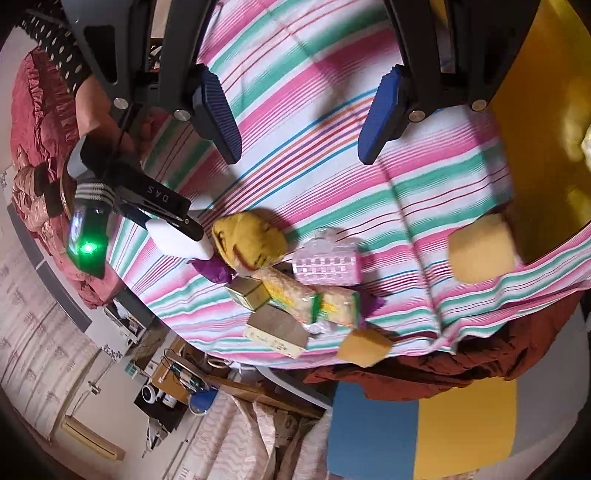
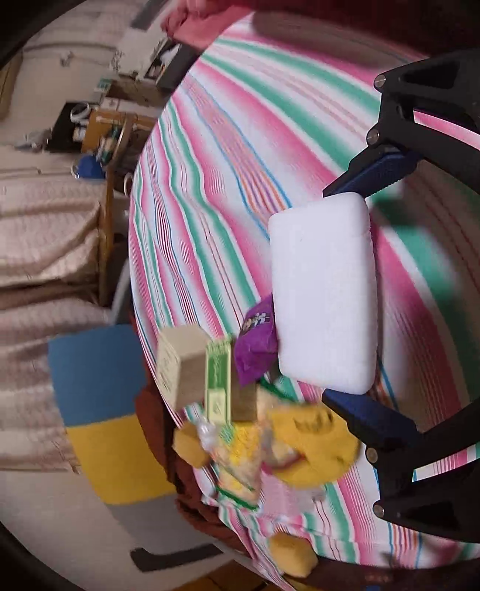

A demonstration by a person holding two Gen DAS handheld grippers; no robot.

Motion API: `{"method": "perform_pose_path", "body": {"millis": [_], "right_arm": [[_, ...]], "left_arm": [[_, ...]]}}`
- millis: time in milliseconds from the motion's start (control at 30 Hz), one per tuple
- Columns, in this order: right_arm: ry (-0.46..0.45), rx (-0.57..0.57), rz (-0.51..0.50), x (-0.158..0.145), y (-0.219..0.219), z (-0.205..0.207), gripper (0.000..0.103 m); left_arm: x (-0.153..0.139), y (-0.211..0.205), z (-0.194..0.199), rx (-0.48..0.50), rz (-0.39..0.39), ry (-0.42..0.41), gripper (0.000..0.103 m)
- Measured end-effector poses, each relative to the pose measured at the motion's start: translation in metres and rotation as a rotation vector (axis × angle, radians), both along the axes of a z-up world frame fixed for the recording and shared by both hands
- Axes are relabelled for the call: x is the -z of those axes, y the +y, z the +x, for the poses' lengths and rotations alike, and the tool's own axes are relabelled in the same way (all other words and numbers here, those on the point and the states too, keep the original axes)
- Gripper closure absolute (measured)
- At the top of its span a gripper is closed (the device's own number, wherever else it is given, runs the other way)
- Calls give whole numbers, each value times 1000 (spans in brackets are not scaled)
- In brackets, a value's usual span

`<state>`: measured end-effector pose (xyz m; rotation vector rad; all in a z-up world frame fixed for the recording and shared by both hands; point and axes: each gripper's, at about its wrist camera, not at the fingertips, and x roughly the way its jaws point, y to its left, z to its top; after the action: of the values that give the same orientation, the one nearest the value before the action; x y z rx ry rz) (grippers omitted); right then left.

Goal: Organize objects
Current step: 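Grasp the white foam block with the right tool while the left tool grasps the yellow knitted toy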

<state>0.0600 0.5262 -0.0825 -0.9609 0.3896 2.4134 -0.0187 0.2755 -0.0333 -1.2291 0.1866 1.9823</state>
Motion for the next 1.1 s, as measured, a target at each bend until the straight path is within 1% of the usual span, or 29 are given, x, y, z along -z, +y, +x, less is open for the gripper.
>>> {"method": "perform_pose_path", "body": {"millis": [67,133,167,233,333,400,467,533,600,700,767,833,867,933,1100], "right_arm": [[5,45,-17,5,9,6,5],[31,65,-60,9,18,10,4],[43,68,-54,9,18,12,4],[35,75,-47,9,17,11,4],[28,74,-38,10,15,8,3],[27,75,-30,11,14,6,3],[33,76,-28,12,14,7,3],[36,75,-28,12,14,8,3],[36,76,-25,13,13,9,3],[33,76,-20,13,12,7,3],[29,77,-15,14,12,7,3],[23,78,-9,14,11,6,3],[23,79,-5,14,11,6,3],[27,80,0,14,10,8,4],[62,79,-4,11,10,12,6]], "left_arm": [[4,15,-3,15,-3,-15,36],[7,31,-6,32,-1,-32,33],[8,40,-8,40,-3,-36,32],[11,59,-11,63,-3,-35,30],[18,87,-18,79,-9,-42,29],[23,101,-25,65,-15,-47,29],[30,115,-33,65,-11,-71,29],[37,121,-40,39,-11,-88,29],[44,124,-45,27,-11,-95,29],[51,123,-45,39,-9,-53,31],[56,119,-43,51,-4,-35,40],[56,112,-40,64,25,-8,48],[57,109,-37,66,30,0,49],[55,102,-33,58,46,6,52],[55,81,-20,13,83,4,54]]}}
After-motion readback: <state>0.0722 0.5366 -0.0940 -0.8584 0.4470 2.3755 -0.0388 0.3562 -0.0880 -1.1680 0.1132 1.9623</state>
